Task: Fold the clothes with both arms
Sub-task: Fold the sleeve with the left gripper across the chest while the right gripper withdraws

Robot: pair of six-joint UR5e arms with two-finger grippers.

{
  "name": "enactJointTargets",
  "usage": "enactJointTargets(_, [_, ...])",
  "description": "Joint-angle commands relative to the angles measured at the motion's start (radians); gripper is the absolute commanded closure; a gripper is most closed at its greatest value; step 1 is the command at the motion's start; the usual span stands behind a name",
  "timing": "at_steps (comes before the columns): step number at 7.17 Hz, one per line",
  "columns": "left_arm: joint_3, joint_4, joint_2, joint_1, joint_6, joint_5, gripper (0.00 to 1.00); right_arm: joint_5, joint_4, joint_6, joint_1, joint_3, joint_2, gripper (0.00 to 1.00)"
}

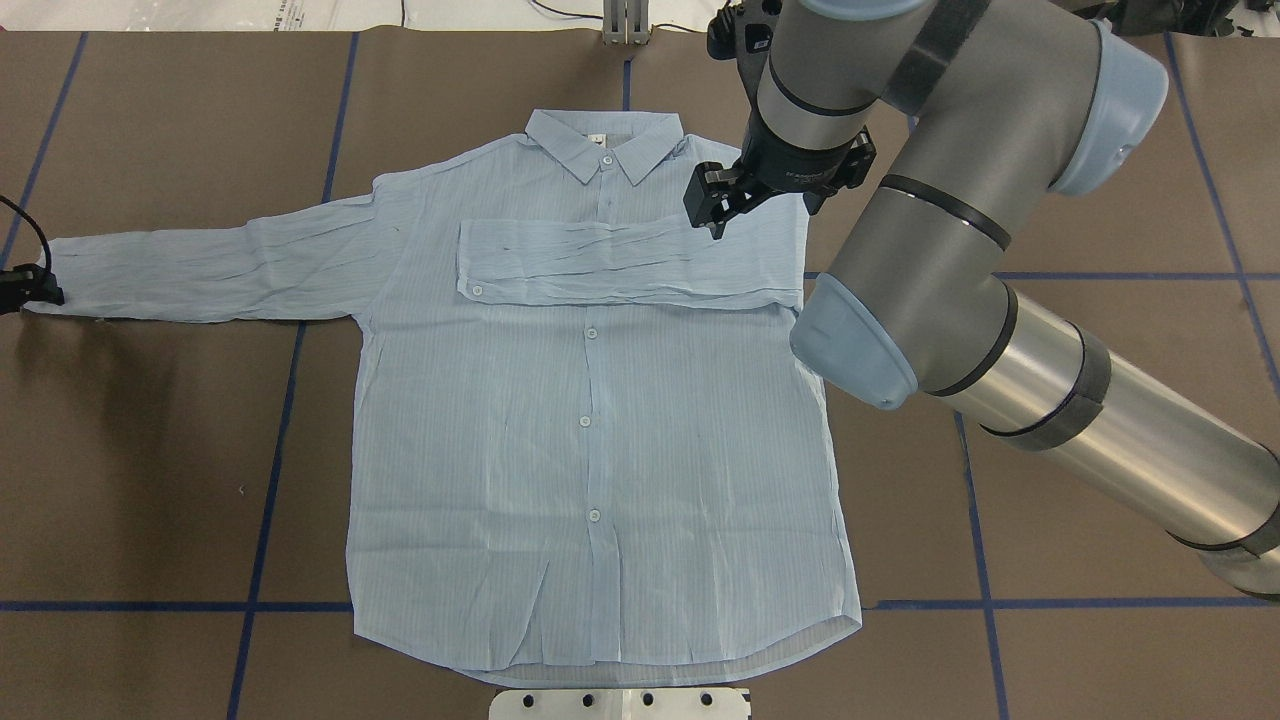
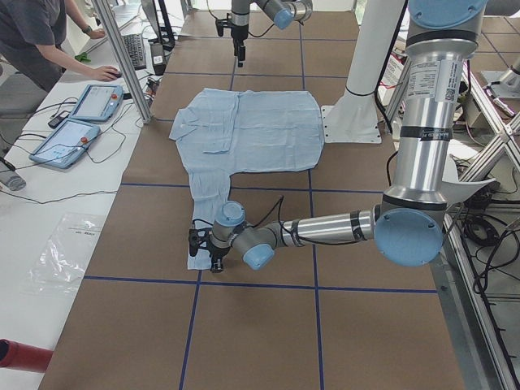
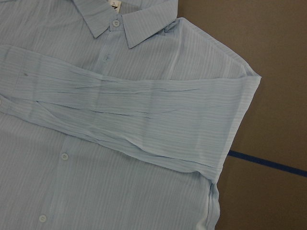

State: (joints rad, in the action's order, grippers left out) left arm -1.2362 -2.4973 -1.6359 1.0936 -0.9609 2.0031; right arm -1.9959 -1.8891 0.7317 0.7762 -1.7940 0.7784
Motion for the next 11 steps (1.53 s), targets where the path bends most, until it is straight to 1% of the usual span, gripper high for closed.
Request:
enactJointTargets(1, [-0.002, 0.0, 0.001, 0.0, -0.007, -0.003, 0.73, 0.0, -0.001, 0.0, 0.0, -0.001, 0.002, 0.0])
enactJointTargets(2, [-0.006, 0.0, -0.001, 0.0, -0.01, -0.003, 0.86, 0.0, -0.001, 0.0, 0.0, -0.002, 0.005, 0.0])
enactJointTargets(3, [-0.023, 0.003, -0.001, 0.0, -0.01, -0.003, 0.97, 0.0, 0.001, 0.0, 0.0, -0.002, 0.007, 0.0])
enactJointTargets(4, [-0.054, 0.011, 0.002, 0.002, -0.01, -0.001, 1.0, 0.0, 0.001, 0.0, 0.0, -0.002, 0.007, 0.0])
enactJointTargets(6, [-0.127, 0.021, 0.01, 0.006, -0.009, 0.0, 1.0, -0.001, 0.001, -0.002, 0.0, -0.002, 0.016, 0.0])
enactJointTargets(7, [-0.213, 0.084, 0.007, 0.009, -0.01, 0.002, 1.0, -0.001, 0.001, -0.002, 0.0, -0.013, 0.034, 0.0])
enactJointTargets(8, [-0.336, 0.257, -0.021, 0.008, -0.01, 0.0, 1.0, -0.003, -0.001, -0.005, 0.0, -0.056, 0.079, 0.0])
enactJointTargets(9, [-0.449, 0.449, -0.083, 0.009, -0.012, -0.001, 1.0, -0.004, -0.001, -0.006, 0.002, -0.099, 0.125, 0.0])
enactJointTargets(10, [-0.529, 0.592, -0.16, 0.006, -0.063, -0.001, 1.0, -0.004, -0.002, -0.008, 0.005, -0.123, 0.172, 0.0])
enactJointTargets(11, [-0.54, 0.755, -0.311, 0.0, -0.19, 0.002, 1.0, -0.006, -0.001, -0.009, 0.005, -0.149, 0.224, 0.0])
